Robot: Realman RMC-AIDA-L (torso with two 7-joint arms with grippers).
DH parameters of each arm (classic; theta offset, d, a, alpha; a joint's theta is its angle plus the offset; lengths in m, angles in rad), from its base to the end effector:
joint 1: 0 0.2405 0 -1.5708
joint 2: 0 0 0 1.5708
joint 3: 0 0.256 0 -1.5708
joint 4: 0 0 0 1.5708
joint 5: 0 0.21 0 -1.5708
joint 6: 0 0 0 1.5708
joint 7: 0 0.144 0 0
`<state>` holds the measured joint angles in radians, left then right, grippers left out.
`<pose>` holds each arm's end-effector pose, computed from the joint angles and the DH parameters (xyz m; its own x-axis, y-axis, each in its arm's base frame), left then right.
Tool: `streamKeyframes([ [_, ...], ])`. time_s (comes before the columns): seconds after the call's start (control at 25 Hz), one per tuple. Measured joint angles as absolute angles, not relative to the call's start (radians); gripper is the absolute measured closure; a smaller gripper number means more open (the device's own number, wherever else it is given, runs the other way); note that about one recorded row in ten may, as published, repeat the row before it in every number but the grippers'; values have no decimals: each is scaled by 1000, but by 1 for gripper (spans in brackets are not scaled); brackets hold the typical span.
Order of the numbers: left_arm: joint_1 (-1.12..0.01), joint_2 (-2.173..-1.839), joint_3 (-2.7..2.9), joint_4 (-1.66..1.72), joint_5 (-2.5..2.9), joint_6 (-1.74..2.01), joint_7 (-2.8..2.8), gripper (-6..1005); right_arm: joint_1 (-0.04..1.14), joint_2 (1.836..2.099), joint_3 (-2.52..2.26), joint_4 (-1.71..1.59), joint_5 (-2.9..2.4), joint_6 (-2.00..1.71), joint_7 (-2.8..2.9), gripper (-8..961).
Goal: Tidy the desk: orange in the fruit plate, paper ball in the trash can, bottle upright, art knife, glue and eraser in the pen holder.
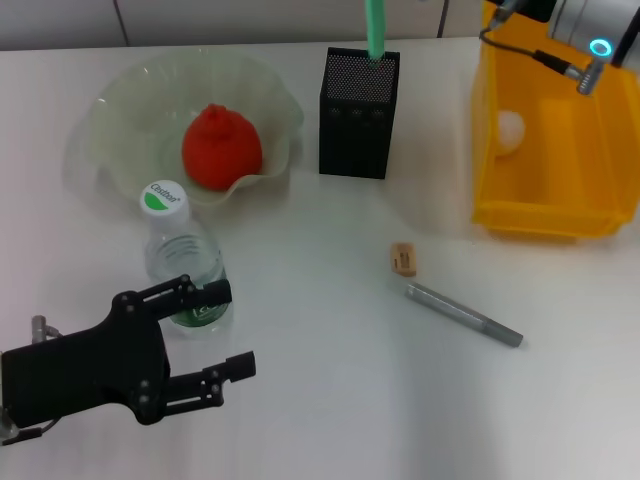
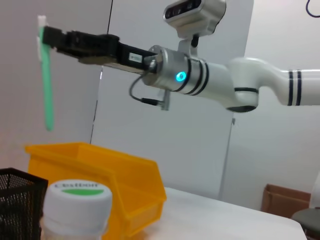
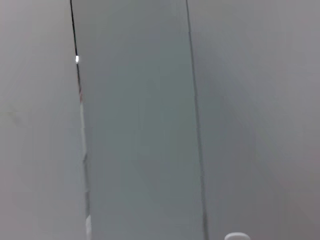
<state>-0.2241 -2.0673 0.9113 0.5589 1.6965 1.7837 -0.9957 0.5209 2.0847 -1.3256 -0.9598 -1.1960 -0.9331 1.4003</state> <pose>-0.2965 0.2204 -0.0122 0.7194 0.1840 0.6697 0.3333 -0.9375 -0.1004 0.1367 0.4066 0.0137 0.6720 -0.0270 -0.7401 -0.4697 -0.7882 -0.3977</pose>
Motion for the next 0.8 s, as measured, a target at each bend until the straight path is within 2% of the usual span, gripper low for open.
streamKeyframes([
  [0.08,-224,-2068,911,559,1709,1783,-996,212,567,2084,-1324,-805,-1058,-936,1202,772],
  [0.48,-227,-2068,911,556,1713,1782,-995,215,724,2086,-1234,-473,-1031,-927,1029,770],
  [0.8,-233,-2068,911,545,1714,1781,-990,215,744,2089,-1232,-418,-1029,-926,1001,750],
])
